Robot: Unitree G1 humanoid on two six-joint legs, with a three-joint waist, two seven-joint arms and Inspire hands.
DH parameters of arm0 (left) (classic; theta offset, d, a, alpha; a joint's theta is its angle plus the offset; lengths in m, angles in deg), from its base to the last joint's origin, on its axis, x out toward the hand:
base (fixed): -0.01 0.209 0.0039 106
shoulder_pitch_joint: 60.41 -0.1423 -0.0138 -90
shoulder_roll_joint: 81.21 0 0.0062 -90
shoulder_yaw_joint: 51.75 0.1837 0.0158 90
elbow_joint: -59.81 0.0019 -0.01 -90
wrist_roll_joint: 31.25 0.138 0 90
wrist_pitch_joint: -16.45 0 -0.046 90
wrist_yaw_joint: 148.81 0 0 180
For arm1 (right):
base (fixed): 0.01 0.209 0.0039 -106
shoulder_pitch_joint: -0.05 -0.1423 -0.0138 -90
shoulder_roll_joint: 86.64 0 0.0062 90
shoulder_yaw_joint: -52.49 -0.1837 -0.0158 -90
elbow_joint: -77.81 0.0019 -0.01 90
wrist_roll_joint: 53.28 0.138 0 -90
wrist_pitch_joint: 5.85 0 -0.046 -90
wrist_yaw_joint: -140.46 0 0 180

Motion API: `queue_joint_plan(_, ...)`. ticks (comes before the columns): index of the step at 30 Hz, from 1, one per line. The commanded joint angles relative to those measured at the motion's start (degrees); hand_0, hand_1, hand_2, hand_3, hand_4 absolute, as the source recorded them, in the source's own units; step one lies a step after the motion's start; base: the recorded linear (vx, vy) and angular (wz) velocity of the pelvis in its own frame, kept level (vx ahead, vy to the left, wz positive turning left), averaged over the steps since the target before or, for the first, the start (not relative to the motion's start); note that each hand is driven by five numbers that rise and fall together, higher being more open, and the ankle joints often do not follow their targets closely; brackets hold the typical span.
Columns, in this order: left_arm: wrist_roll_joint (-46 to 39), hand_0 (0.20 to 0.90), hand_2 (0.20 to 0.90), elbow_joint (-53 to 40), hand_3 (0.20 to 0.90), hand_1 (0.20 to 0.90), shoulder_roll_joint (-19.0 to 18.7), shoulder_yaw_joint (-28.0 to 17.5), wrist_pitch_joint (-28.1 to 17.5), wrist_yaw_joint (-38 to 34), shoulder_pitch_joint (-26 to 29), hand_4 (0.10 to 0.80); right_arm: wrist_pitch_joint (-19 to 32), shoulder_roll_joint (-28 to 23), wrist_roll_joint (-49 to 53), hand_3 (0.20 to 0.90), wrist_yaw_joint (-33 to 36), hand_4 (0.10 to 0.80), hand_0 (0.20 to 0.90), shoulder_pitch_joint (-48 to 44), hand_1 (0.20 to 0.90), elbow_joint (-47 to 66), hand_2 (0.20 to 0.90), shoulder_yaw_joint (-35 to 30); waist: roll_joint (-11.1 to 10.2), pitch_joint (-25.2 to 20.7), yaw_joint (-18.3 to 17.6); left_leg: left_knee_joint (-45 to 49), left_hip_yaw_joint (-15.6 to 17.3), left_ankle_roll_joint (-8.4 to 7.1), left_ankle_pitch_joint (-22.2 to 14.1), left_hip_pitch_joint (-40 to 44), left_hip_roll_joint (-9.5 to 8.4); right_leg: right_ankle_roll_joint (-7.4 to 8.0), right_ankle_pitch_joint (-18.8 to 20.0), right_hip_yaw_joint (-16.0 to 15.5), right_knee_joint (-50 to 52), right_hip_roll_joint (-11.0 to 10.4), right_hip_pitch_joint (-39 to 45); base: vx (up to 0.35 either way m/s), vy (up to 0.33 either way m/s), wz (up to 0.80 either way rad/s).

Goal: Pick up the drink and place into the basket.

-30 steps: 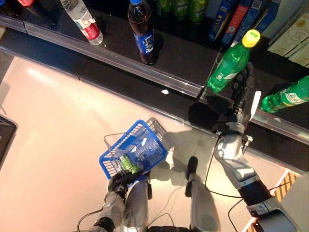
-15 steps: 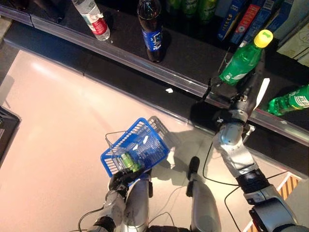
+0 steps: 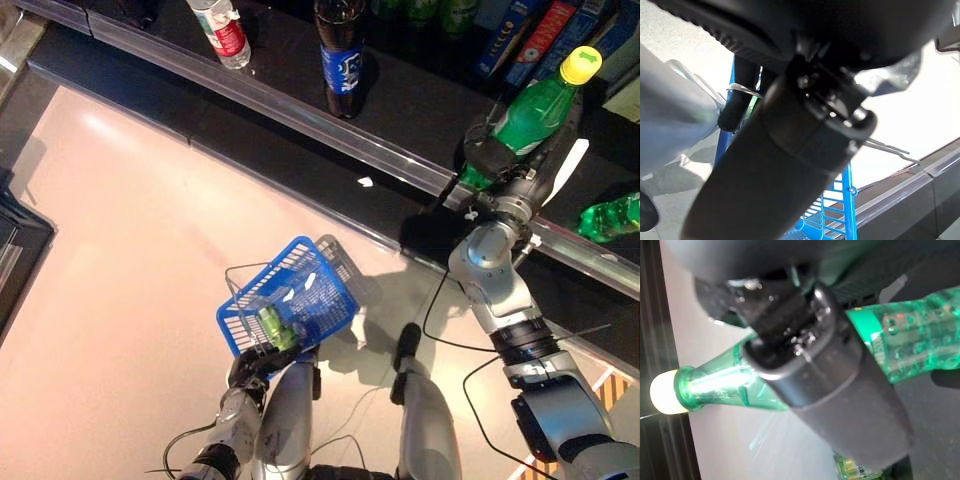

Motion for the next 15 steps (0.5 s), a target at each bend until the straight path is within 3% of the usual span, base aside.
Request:
queue_joint_plan(1,-0.5,0.3,0.3,-2.8,0.2,0.3,-2.7,0.5,-1.8,1.3,-5.5,0.1,3.2,-5.6,-1.9,0.2,1.2,0.1,0.3,-7.4,0.3,3.7,0.3,-2.6,1.0,-1.0,0.9,3.8,-5.7,1.9,-0.5,-2.6,-1.94,-0.51,-5.3,-1.7,7.0,-2.0,1.4,-0.002,-0.002,0.04)
queue_joint_plan(15,-2.4,0.3,0.3,-4.4,0.2,0.3,-3.0,-0.8,-3.8,1.4,-5.9,0.1,4.9,-6.7,-1.7,0.2,-0.3,0.1,0.3,-6.6,0.3,4.0,0.3,-4.2,0.8,-1.0,0.9,4.9,-5.5,1.92,-0.8,-2.2,-1.72,-0.97,-6.3,-2.1,8.3,-1.4,2.2,-0.02,-0.003,0.01)
